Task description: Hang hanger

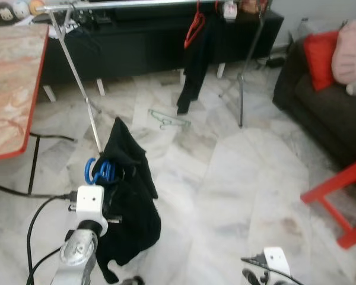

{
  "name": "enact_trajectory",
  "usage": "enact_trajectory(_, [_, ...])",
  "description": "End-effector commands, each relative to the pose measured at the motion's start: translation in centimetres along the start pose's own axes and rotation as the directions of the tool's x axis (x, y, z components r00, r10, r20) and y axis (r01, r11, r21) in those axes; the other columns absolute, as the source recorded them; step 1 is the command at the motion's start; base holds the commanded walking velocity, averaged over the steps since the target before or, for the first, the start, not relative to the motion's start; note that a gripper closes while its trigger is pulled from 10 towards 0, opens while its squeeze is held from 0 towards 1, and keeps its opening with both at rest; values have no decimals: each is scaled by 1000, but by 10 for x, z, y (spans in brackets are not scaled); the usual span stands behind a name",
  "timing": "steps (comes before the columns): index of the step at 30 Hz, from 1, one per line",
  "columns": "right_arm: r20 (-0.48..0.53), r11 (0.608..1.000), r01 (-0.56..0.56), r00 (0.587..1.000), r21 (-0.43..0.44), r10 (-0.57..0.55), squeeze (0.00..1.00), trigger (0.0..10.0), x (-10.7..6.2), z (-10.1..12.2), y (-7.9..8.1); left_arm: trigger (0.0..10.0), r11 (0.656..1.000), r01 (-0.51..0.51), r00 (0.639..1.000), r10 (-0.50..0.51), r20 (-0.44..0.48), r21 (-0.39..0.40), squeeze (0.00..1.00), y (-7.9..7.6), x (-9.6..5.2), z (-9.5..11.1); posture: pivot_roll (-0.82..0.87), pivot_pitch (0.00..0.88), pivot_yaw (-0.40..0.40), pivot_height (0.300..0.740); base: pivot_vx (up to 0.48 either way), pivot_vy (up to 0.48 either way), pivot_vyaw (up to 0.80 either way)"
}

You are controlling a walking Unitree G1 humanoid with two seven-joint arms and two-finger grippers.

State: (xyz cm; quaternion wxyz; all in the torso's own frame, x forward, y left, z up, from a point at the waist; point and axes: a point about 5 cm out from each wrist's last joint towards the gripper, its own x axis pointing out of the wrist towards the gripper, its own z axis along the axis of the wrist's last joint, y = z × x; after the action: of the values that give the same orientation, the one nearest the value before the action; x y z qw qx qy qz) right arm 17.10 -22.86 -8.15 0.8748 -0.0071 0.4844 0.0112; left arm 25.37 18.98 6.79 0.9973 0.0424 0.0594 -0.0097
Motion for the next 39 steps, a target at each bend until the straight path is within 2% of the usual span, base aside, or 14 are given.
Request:
enact_trajectory(1, [-28, 1000, 10, 1000, 7, -10, 0, 10000, -2, -8, -4, 10000, 1000, 12, 999, -12, 37, -1, 0, -3, 1, 7, 10, 106, -64, 740, -259, 0, 0])
enact_trajectory(18, [-28, 1000, 8, 1000, 5, -8, 0, 10000, -2, -8, -4, 10000, 1000, 6, 1000, -6, 31, 1, 0, -2, 1, 6, 13, 110, -69, 740, -249, 0, 0])
enact_trajectory(39, [-28, 1000, 9, 1000, 2, -9, 0, 10000, -2, -8, -5, 10000, 1000, 14, 1000, -14, 14, 12, 0, -4, 0, 3, 12, 115, -77, 740, 0, 0, 0])
